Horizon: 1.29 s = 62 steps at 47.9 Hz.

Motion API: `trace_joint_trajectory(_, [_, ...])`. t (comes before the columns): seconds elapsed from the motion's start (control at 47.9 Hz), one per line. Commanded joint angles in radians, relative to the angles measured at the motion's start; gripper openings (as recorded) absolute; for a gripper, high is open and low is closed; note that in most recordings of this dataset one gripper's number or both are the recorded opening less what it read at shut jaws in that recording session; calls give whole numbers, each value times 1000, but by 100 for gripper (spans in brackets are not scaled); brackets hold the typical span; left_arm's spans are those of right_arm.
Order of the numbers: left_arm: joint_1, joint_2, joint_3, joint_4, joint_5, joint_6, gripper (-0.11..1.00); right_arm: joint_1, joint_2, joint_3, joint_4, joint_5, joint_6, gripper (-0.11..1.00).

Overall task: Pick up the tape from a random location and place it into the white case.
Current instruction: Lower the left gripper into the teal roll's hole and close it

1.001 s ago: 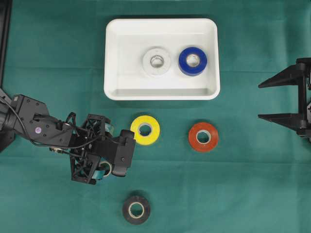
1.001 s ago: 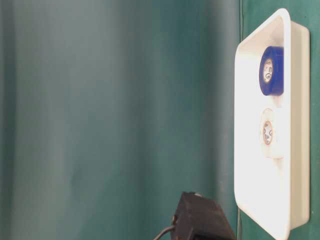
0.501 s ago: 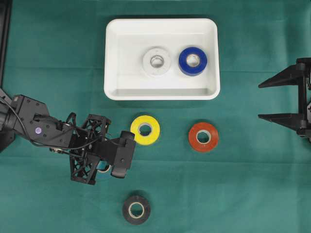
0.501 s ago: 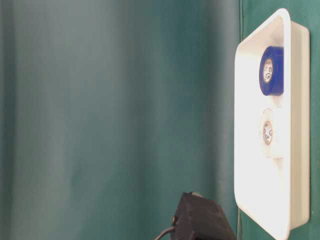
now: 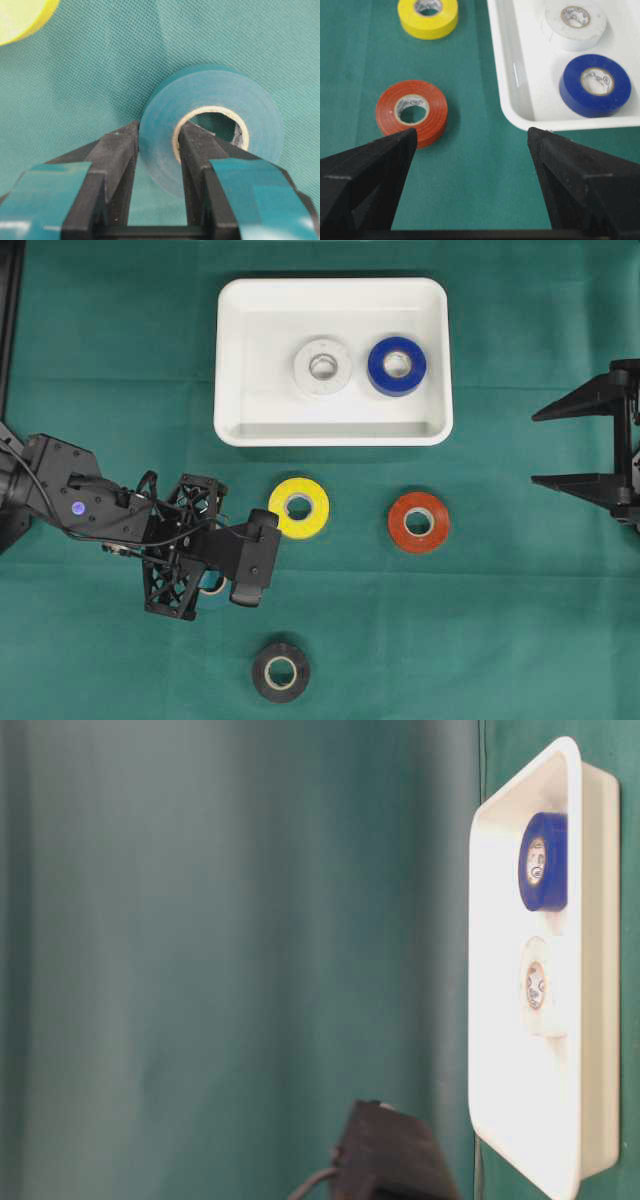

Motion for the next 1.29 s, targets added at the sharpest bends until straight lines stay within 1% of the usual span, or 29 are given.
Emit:
trace_joint_trajectory(0.0, [-2,-52,-43,-2,37,-3,19,2,8,-28,-3,-3,-2,87])
trace_joint_trajectory(0.188, [-2,-103,-94,-2,121,-15,19,2,8,-28,-3,-2,-2,87])
trace_joint_trajectory(0.438, [-2,-167,-178,-2,281,-17,19,2,8,-29,-5,-2,-3,87])
trace_joint_trajectory(0.668, [-3,-244,-295,5,411,-15,19,2,8,-31,-5,-2,-3,87])
trace_joint_trajectory(0.876, [-2,-282,-390,6,529,-15,19,2,8,-31,-5,-2,-3,87])
trace_joint_trajectory(1.085, [-2,-287,-456,9,606,-15,19,2,8,-31,-5,-2,-3,87])
trace_joint_trajectory(1.272, [-2,-287,-477,11,626,-15,19,2,8,-31,-5,-2,-3,87])
